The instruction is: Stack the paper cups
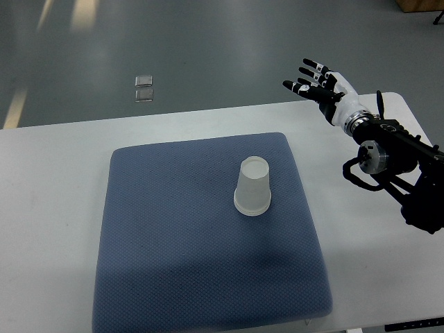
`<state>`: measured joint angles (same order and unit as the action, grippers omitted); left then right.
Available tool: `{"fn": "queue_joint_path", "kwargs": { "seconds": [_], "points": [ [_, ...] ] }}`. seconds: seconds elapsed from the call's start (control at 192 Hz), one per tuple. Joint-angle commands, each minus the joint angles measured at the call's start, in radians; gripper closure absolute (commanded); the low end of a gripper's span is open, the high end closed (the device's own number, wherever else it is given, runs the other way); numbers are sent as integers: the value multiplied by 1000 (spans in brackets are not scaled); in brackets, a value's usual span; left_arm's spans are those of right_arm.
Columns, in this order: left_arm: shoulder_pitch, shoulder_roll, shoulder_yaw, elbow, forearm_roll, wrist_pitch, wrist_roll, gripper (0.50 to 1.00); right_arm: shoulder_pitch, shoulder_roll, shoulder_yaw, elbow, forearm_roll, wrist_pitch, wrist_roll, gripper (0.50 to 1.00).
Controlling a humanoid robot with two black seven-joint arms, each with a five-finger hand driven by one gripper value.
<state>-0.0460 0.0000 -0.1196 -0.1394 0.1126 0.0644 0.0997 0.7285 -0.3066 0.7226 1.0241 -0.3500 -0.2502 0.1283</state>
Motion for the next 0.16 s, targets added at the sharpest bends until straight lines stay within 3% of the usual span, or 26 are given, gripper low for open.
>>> {"fn": "queue_joint_path", "kwargs": {
  "seconds": [0.0, 0.151],
  "points": [
    [0, 0, 0, 1, 1, 0, 0, 500, -11, 18, 15, -10, -1, 3, 1, 576],
    [0, 0, 0, 0, -1, 0, 0, 500, -31, 31, 15, -13, -12, 5, 1, 576]
  ]
}}
